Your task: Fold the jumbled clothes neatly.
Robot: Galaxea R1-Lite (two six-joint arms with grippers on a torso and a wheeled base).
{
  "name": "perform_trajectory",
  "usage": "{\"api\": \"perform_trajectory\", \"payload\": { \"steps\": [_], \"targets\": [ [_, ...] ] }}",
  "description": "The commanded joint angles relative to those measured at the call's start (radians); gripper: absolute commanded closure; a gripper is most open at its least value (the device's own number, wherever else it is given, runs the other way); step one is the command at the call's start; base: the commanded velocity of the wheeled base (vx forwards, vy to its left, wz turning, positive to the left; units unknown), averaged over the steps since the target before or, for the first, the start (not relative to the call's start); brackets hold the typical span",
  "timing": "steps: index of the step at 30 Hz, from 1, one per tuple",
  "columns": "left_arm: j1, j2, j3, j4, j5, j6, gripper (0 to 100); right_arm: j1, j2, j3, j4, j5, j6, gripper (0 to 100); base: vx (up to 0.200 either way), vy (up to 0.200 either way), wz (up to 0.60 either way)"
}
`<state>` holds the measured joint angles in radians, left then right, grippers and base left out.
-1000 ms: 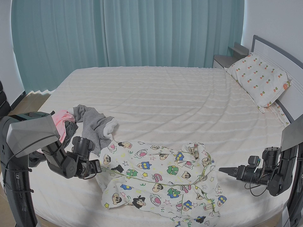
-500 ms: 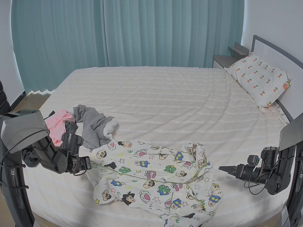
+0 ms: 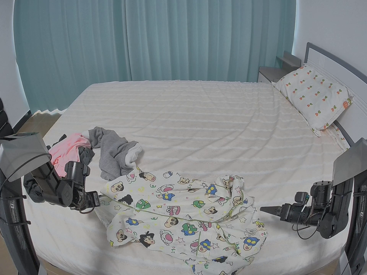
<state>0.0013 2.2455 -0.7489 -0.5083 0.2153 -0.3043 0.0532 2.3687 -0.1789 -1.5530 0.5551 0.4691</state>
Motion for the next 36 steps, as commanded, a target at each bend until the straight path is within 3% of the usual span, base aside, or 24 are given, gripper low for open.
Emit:
{"api": "perform_trajectory", "payload": {
  "steps": [1,5,6,7,8,11,12,13,15,19,22,23,30,31,36],
  "targets": [
    [0.016,-0.003,0.005,-0.006,0.003,-0.010,0,0.028,0.033,-0.013,0.002,0.000,-0.007,0,0.000,0.000,0.00],
    [0.019,-0.014,0.016,-0.004,0.001,-0.013,0,0.031,0.047,-0.056,0.040,0.000,-0.009,0,0.000,0.000,0.00],
    [0.019,-0.072,0.028,-0.004,-0.017,-0.033,0,0.024,0.041,-0.132,0.197,0.000,-0.020,0,0.000,0.000,0.00],
    [0.019,-0.072,0.028,-0.004,-0.017,-0.033,0,0.024,0.041,-0.132,0.197,0.000,-0.020,0,0.000,0.000,0.00],
    [0.008,-0.126,0.031,0.001,-0.082,-0.096,0,0.022,0.012,-0.178,0.324,-0.003,-0.076,0,0.000,0.000,0.00],
    [-0.021,-0.196,0.039,0.005,-0.165,-0.182,0,0.025,0.001,-0.218,0.427,-0.052,-0.153,0,0.000,0.000,0.00],
    [-0.024,-0.199,0.040,0.005,-0.166,-0.185,0,0.025,0.001,-0.220,0.429,-0.057,-0.156,0,0.000,0.000,0.00],
    [-0.046,-0.215,0.054,0.001,-0.174,-0.210,0,0.033,0.014,-0.231,0.442,-0.116,-0.181,0,0.000,0.000,0.00],
    [-0.080,-0.224,0.063,-0.004,-0.174,-0.227,0,0.048,0.049,-0.231,0.424,-0.155,-0.216,0,0.000,0.000,0.00],
    [-0.138,-0.228,0.069,-0.007,-0.171,-0.262,0,0.053,0.058,-0.208,0.373,-0.150,-0.216,0,0.000,0.000,0.00],
    [-0.138,-0.228,0.069,-0.007,-0.171,-0.262,0,0.053,0.058,-0.208,0.373,-0.150,-0.216,0,0.000,0.000,0.00],
    [-0.178,-0.231,0.069,-0.013,-0.154,-0.276,0,0.062,0.044,-0.185,0.372,-0.150,-0.195,0,0.000,0.000,0.00],
    [-0.198,-0.230,0.083,-0.045,-0.116,-0.276,0,0.091,0.033,-0.175,0.379,-0.158,-0.182,0,0.000,0.000,0.00],
    [-0.198,-0.230,0.086,-0.050,-0.113,-0.276,0,0.093,0.035,-0.174,0.378,-0.159,-0.182,100,0.000,0.000,0.00],
    [-0.198,-0.231,0.089,-0.062,-0.105,-0.276,0,0.114,0.037,-0.174,0.383,-0.179,-0.185,100,0.000,0.000,0.00]
  ]
}}
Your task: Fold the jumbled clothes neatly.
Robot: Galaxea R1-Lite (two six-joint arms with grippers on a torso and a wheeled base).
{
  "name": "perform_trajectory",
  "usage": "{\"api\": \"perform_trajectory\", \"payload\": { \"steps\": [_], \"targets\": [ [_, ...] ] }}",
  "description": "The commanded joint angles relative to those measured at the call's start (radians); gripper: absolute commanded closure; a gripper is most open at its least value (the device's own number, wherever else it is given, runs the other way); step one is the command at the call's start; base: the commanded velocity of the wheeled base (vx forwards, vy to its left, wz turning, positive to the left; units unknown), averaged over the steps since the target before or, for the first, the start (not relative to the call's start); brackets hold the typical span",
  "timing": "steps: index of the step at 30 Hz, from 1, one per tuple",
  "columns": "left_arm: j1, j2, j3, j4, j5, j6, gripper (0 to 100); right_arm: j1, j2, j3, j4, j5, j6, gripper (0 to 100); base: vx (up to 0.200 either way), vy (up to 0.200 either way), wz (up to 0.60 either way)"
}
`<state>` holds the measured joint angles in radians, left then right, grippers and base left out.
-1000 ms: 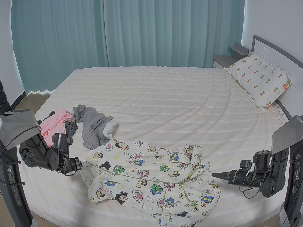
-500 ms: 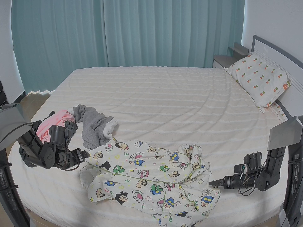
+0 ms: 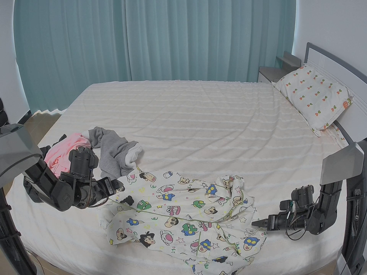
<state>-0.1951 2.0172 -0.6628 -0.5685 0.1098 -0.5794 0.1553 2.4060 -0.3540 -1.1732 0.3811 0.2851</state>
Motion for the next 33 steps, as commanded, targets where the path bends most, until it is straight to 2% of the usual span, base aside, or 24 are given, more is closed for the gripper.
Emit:
{"api": "perform_trajectory", "payload": {
  "steps": [1,9,15,18,21,33],
  "targets": [
    [-0.001,-0.003,0.003,-0.002,0.001,0.000,0,0.015,-0.001,0.000,0.004,-0.010,-0.003,100,0.000,0.000,0.00],
    [-0.003,-0.005,0.011,-0.004,0.021,0.000,0,0.018,-0.007,-0.003,0.027,-0.016,-0.007,100,0.000,0.000,0.00],
    [-0.006,-0.005,0.023,-0.005,0.021,0.000,0,-0.013,-0.028,0.026,0.020,-0.018,-0.003,100,0.000,0.000,0.00],
    [-0.023,-0.005,0.037,-0.016,0.022,0.000,0,-0.080,-0.044,0.032,-0.008,-0.022,-0.006,100,0.000,0.000,0.00],
    [-0.049,-0.002,0.055,-0.042,0.024,0.000,0,-0.146,-0.045,0.030,-0.043,-0.057,-0.012,100,0.000,0.000,0.00],
    [-0.076,0.008,0.065,-0.073,0.064,0.001,0,-0.260,-0.056,0.032,-0.049,-0.080,-0.024,100,0.000,0.000,0.00]
  ]
}}
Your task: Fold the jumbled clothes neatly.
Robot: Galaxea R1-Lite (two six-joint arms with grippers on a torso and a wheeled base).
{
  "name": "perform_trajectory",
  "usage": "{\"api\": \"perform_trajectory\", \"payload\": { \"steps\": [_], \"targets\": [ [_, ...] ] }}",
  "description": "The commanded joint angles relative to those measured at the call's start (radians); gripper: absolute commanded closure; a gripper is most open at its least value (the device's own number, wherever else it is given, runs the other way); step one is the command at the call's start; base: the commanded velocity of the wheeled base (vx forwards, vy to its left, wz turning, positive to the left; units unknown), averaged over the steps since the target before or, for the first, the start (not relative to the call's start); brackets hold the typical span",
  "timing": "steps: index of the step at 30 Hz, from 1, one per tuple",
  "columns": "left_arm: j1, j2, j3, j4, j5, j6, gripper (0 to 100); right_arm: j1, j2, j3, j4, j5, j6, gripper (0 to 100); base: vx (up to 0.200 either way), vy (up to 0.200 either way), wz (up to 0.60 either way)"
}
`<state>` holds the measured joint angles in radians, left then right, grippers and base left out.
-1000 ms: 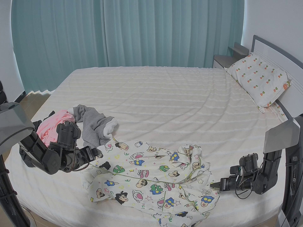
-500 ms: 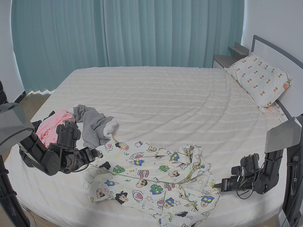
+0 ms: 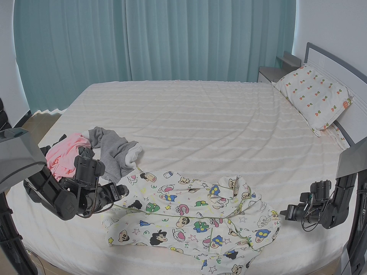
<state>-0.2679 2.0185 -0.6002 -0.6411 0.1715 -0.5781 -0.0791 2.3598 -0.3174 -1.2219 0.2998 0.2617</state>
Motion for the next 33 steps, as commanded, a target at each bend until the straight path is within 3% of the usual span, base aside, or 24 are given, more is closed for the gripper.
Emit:
{"api": "perform_trajectory", "payload": {
  "steps": [1,5,9,10,15,16,24,30,33],
  "targets": [
    [-0.004,0.011,0.005,0.000,0.002,-0.002,0,-0.048,-0.024,0.003,-0.001,0.001,-0.001,100,0.000,0.000,0.00],
    [-0.013,0.023,0.007,-0.002,0.000,-0.003,0,-0.087,-0.057,0.008,0.001,0.007,-0.001,100,0.000,0.000,0.00],
    [-0.021,0.031,0.007,-0.003,0.002,-0.003,0,-0.077,-0.056,0.028,-0.001,0.032,-0.001,100,0.000,0.000,0.00],
    [-0.030,0.031,0.005,-0.003,0.000,-0.009,0,-0.042,-0.056,0.026,-0.002,0.065,0.007,100,0.000,0.000,0.00],
    [-0.044,0.035,0.005,-0.003,-0.004,-0.049,0,0.041,-0.027,0.008,0.002,0.065,0.010,100,0.000,0.000,0.00],
    [-0.045,0.037,0.005,-0.003,-0.004,-0.052,0,0.053,-0.020,0.000,-0.001,0.065,0.010,0,0.000,0.000,0.00],
    [-0.050,0.040,0.005,-0.005,-0.006,-0.054,0,0.125,0.033,-0.107,0.025,0.058,0.011,0,0.000,0.000,0.00],
    [-0.053,0.058,0.007,-0.035,-0.003,-0.054,0,0.128,0.035,-0.206,0.171,0.065,0.013,0,0.000,0.000,0.00],
    [-0.051,0.069,0.010,-0.060,-0.001,-0.052,0,0.131,0.033,-0.236,0.197,0.071,0.071,0,0.000,0.000,0.00]
  ]
}}
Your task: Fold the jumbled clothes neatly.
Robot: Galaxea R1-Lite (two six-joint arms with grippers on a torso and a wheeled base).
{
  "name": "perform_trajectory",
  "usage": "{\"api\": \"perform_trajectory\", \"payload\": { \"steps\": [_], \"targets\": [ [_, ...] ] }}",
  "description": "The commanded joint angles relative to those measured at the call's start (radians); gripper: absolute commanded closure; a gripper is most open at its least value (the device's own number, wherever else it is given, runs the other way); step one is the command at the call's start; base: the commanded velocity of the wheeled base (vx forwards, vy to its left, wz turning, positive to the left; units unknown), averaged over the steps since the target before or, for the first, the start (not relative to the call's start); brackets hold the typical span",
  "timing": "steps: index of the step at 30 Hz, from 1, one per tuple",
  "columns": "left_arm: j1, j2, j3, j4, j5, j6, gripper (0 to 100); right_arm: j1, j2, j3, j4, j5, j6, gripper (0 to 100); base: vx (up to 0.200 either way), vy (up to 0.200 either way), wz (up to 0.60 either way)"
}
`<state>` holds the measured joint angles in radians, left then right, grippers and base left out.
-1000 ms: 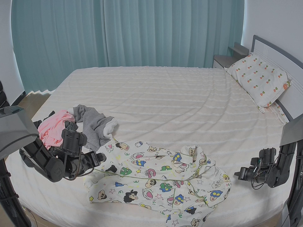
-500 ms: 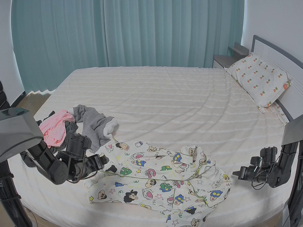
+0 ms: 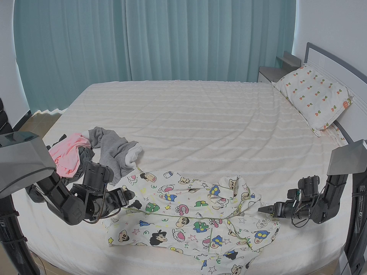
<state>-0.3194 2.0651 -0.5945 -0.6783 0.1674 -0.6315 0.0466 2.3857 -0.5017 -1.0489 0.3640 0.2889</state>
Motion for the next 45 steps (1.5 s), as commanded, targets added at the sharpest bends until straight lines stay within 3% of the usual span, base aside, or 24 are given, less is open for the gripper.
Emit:
{"api": "perform_trajectory", "payload": {
  "steps": [1,12,21,26,31,42,45],
  "targets": [
    [0.000,0.023,0.004,-0.026,0.004,0.001,0,0.007,0.007,-0.057,0.024,0.013,0.079,100,0.000,0.000,0.00],
    [-0.001,0.021,0.012,-0.027,0.006,0.003,0,-0.008,-0.014,-0.093,0.020,0.026,0.254,100,0.000,0.000,0.00],
    [-0.004,0.012,0.031,-0.035,0.007,0.003,0,-0.031,-0.049,-0.087,0.018,-0.002,0.263,100,0.000,0.000,0.00],
    [-0.004,0.012,0.039,-0.040,0.030,0.004,0,-0.091,-0.094,-0.083,0.026,-0.045,0.240,100,0.000,0.000,0.00],
    [-0.007,0.023,0.039,-0.083,0.081,0.012,0,-0.185,-0.100,-0.080,0.044,-0.080,0.098,100,0.000,0.000,0.00],
    [-0.032,0.046,0.044,-0.095,0.081,0.009,0,-0.218,-0.045,-0.107,0.037,-0.175,0.029,100,0.000,0.000,0.00],
    [-0.037,0.046,0.045,-0.095,0.078,0.001,0,-0.240,-0.025,-0.164,0.038,-0.257,0.019,100,0.000,0.000,0.00]
  ]
}}
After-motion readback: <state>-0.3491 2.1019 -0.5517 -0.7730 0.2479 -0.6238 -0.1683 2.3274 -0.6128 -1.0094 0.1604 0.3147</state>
